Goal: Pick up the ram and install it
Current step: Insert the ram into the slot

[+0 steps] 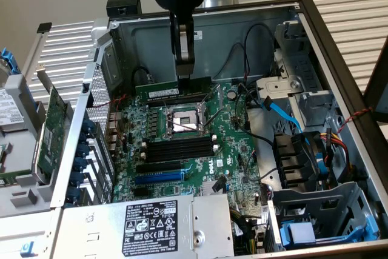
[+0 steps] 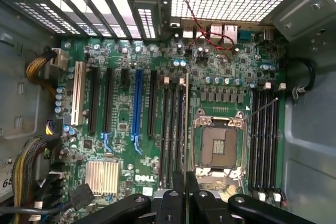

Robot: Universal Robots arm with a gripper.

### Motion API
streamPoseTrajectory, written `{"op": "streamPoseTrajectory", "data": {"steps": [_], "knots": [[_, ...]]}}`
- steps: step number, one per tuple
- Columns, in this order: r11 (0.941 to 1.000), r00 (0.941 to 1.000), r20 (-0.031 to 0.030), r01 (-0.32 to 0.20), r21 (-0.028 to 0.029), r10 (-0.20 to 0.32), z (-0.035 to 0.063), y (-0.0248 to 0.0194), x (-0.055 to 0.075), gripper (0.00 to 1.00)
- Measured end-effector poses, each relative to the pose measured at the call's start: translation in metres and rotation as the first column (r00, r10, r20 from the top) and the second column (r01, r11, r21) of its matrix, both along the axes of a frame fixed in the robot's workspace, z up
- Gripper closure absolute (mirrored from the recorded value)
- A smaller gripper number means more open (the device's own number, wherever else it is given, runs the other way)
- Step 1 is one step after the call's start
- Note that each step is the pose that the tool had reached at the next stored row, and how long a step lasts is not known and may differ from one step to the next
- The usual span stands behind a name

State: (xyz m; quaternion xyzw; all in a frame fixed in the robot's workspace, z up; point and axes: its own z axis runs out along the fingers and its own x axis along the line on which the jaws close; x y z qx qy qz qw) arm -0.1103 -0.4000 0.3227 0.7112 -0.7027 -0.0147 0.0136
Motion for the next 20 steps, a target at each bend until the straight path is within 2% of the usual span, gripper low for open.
{"op": "streamPoseTrajectory", "data": {"steps": [3,10,14,20], "knots": [[1.0,1.0,0.0,0.005,-0.0031,-0.005,-0.0042,0.0,0.0,0.87],[0.9996,0.9996,0.0,0.028,-0.0043,-0.028,-0.016,0.0009,0.0,0.87],[0.9996,0.9996,0.0001,0.028,-0.0072,-0.028,-0.022,0.0008,0.0,0.87],[0.9996,0.9996,-0.0002,0.028,-0.0087,-0.028,-0.0273,0.0006,0.0,0.87]]}}
